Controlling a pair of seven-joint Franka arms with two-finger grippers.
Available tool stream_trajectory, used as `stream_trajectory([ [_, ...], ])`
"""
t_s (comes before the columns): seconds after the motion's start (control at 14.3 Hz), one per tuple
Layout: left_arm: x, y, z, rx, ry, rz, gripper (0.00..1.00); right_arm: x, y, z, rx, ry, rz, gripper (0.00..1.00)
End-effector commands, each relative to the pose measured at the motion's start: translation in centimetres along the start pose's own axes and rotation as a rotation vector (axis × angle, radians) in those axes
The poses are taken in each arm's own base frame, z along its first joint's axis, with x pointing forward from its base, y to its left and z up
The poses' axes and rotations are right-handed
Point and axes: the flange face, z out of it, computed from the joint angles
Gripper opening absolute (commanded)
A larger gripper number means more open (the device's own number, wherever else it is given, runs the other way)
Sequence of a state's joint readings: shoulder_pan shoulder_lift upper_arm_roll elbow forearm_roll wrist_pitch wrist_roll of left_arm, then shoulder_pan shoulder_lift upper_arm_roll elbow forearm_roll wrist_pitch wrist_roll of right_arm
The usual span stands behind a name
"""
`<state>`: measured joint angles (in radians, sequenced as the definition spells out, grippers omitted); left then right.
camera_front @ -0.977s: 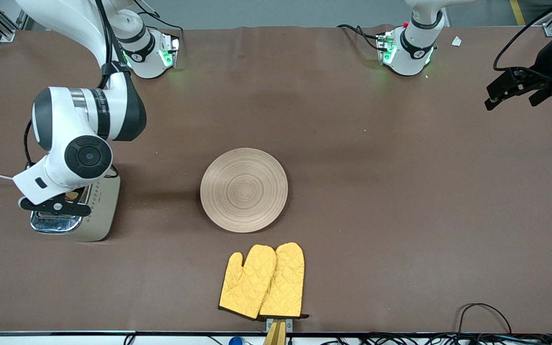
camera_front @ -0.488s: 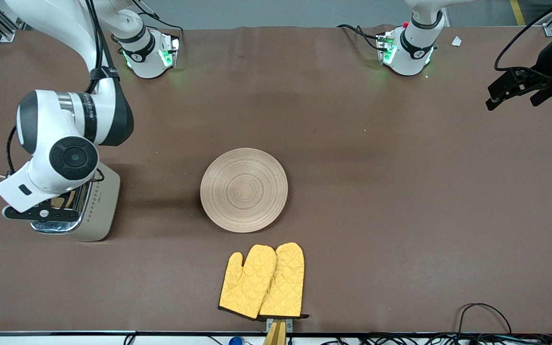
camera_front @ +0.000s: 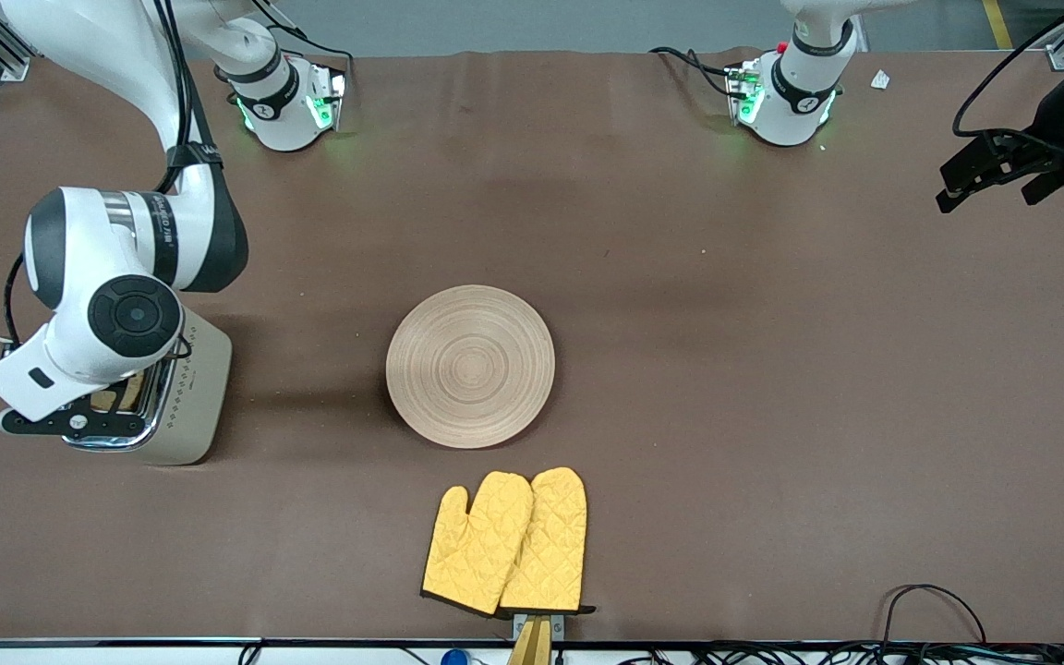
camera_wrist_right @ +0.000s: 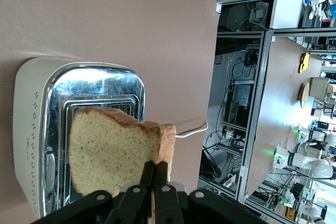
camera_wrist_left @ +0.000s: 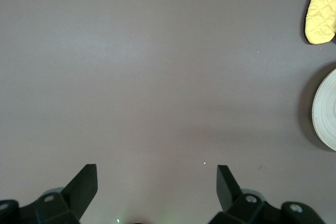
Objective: Move plate and put bread in toaster
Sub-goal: 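Lower the bread into the toaster slot with the right gripper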
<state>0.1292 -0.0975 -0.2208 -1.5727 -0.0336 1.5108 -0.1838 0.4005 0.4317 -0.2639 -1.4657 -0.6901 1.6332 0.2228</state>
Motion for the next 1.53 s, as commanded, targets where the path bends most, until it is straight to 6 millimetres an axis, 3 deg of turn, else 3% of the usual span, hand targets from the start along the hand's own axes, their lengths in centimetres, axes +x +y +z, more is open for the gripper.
stream_trajectory([
  [0.0,-0.1,0.0,-0.6,-0.015,0.006,0.015,1.0,-0.1,0.0,1.2,-0.034,-0.004,-0.03,0.0],
  [0.91,-0.1,0.1,-0.5,-0.022,0.004,0.016,1.0,-0.6,-1.9,3.1,-0.039,-0.043,-0.071,0.01],
  [0.98,-0.1,0.1,-0.5,-0.022,0.004,0.014,1.0,-0.2,-3.0,3.9,-0.038,-0.06,-0.072,0.06],
  [1.19,-0.1,0.1,-0.5,-0.022,0.004,0.014,1.0,0.1,-4.1,5.4,-0.003,-0.092,-0.063,0.83],
  [1.26,-0.1,0.1,-0.5,-0.022,0.004,0.016,1.0,0.1,-4.1,5.4,0.018,-0.096,-0.057,0.96],
  [1.47,-0.1,0.1,-0.5,-0.022,0.004,0.014,1.0,0.3,-3.4,5.1,0.163,-0.118,-0.003,1.0],
])
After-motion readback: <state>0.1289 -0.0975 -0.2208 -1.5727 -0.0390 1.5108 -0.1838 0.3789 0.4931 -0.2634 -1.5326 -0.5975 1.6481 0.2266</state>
